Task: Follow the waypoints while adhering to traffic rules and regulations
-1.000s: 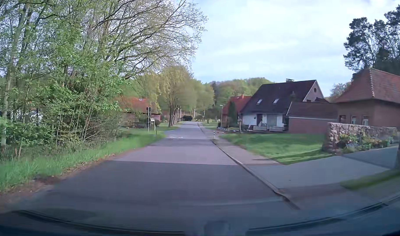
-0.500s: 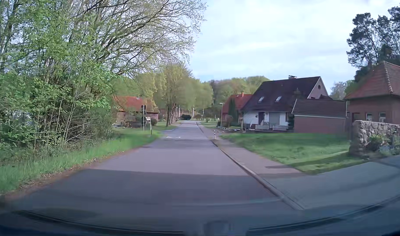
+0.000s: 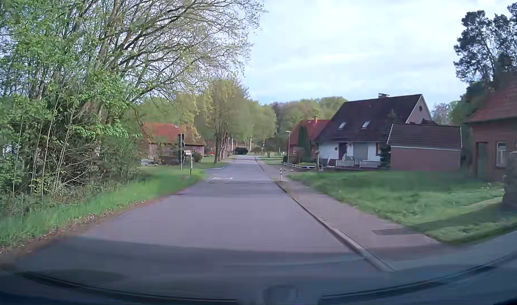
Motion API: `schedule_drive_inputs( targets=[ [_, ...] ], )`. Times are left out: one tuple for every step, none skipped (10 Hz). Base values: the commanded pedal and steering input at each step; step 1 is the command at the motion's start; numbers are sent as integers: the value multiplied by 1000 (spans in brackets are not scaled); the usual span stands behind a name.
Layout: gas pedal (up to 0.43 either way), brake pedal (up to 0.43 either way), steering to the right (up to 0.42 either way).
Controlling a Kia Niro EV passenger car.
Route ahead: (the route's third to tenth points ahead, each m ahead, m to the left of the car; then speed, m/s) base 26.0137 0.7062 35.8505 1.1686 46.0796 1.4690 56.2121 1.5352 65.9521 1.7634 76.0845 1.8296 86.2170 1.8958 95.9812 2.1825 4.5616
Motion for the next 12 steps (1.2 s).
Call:
schedule_drive_inputs(
  targets=[
    [0, 18, -16],
    [0, 24, -16],
    [0, 30, -16],
    [0, 30, -16],
    [0, 37, -16],
    [0, 37, -16],
    [0, 49, -16],
    [0, 55, -14],
    [0, 61, -13],
    [0, 55, -13],
    [0, 55, -11],
    [0, 55, -3]
  ],
)
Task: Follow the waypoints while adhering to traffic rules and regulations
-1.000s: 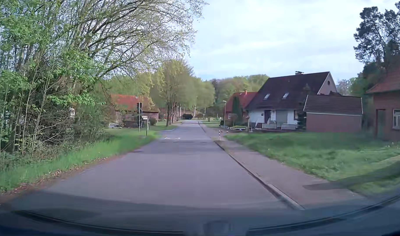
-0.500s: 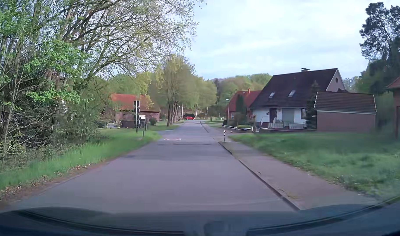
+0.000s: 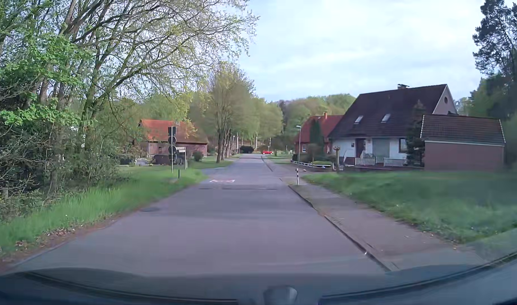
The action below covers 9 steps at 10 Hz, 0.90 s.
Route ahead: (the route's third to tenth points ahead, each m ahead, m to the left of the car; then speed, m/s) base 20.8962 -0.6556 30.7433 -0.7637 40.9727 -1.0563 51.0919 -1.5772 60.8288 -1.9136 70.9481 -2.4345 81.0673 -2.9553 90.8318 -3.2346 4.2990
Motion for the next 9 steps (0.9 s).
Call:
schedule_drive_inputs(
  targets=[
    [0, 55, 5],
    [0, 55, 8],
    [0, 55, 8],
    [0, 55, 7],
    [0, 49, 8],
    [0, 55, 7],
    [0, 61, 8],
    [0, 67, 7],
    [0, 67, 7]
  ],
)
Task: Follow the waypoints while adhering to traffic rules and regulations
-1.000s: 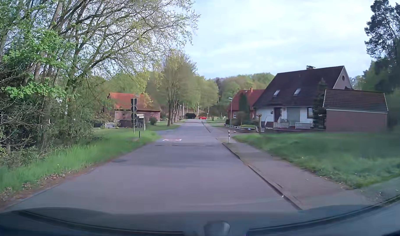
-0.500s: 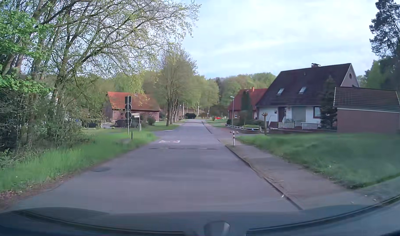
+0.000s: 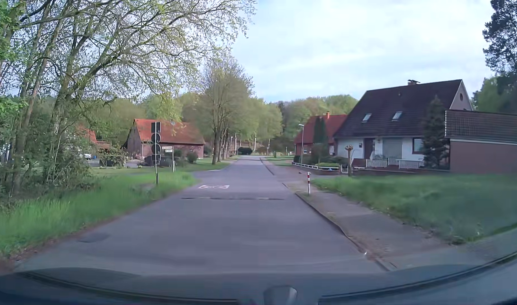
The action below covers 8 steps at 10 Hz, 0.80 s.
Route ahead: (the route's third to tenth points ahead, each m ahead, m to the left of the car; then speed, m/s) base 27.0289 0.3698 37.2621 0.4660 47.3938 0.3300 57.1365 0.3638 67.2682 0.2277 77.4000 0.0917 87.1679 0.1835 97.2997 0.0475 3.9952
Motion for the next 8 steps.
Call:
schedule_drive_inputs(
  targets=[
    [0, 67, 7],
    [0, 67, 7],
    [0, 67, 8],
    [0, 67, 8],
    [0, 67, 10],
    [0, 67, 12],
    [0, 61, 14],
    [0, 67, 15]
  ],
)
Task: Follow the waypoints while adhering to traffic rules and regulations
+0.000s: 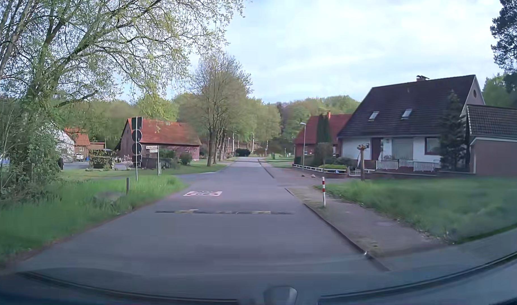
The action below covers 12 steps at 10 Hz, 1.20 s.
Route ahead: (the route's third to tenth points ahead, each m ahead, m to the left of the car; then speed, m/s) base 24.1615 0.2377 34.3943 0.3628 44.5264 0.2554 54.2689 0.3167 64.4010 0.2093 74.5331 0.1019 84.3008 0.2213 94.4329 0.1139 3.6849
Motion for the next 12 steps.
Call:
schedule_drive_inputs(
  targets=[
    [0, 67, 15],
    [0, 61, 15],
    [0, 61, 15],
    [0, 61, 15],
    [0, 61, 15],
    [0, 67, 15],
    [0, 73, 15],
    [0, 91, 15],
    [0, 122, 13],
    [0, 128, 11],
    [0, 128, 9],
    [0, 128, 7]
  ],
)
